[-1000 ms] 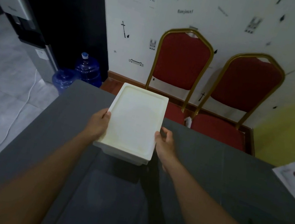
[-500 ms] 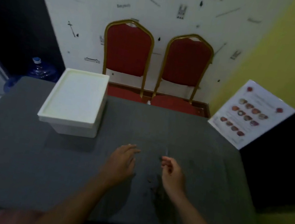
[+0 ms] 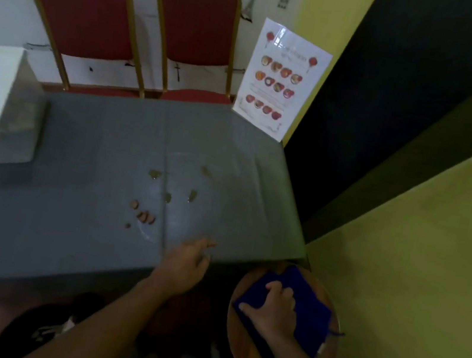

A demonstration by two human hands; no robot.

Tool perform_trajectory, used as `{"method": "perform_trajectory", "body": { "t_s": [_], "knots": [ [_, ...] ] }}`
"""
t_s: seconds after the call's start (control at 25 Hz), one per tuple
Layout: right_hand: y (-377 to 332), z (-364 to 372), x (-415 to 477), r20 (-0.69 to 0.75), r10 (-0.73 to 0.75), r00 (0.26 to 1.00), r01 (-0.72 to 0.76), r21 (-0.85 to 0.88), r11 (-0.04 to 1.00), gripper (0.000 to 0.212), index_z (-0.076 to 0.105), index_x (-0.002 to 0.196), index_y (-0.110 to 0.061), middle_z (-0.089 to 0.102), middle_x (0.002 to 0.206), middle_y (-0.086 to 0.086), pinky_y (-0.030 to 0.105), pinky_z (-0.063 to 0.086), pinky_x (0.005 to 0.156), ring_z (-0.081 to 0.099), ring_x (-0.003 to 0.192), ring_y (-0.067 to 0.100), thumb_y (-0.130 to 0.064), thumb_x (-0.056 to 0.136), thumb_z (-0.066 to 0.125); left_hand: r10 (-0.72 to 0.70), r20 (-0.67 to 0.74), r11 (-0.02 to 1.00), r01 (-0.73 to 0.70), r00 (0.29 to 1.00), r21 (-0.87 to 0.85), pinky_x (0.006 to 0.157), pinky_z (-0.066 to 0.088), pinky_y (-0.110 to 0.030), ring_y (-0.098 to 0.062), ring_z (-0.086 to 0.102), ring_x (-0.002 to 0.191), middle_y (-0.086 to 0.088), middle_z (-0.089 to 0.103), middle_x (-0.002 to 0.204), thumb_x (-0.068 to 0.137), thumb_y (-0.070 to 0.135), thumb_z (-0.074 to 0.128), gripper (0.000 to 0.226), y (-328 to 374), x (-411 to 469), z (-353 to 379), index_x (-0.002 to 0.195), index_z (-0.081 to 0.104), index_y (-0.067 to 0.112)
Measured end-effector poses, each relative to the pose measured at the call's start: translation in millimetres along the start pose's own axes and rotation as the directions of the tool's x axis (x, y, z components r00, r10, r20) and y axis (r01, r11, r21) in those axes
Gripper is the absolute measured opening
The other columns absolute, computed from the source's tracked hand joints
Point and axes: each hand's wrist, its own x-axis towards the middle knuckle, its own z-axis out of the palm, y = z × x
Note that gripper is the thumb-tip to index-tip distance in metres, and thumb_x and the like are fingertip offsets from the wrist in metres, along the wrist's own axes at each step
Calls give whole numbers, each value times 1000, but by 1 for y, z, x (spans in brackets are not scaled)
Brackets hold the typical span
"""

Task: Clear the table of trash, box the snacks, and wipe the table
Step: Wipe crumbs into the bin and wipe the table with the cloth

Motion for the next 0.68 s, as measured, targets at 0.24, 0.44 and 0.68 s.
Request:
{"method": "perform_trajectory", "body": {
  "t_s": [0.24,0.44,0.68],
  "knots": [
    [23,18,2,48,-243,969,247,-256,934,38,50,128,-24,47,134,0,37,51,89,46,122,25,-27,92,62,-40,93,999,39,995,17,89,53,-31,-3,57,103,11,56,127,95,34,49,39,-5,-14,25,132,41,46],
    [-10,2,9,84,-448,890,450,0,893,20,66,107,-18,57,107,-2,32,48,80,59,101,21,-13,88,62,-18,154,987,-7,988,161,107,41,-36,-13,43,131,7,41,148,89,28,60,64,-9,-23,33,142,29,44],
    [-100,-9,-24,142,-584,800,411,579,704,21,72,96,-32,72,90,-8,29,55,72,69,85,11,-18,81,65,8,120,998,-15,993,60,104,44,-40,-10,55,115,6,60,127,89,42,61,37,-29,-50,-11,125,56,33]
  ]
}}
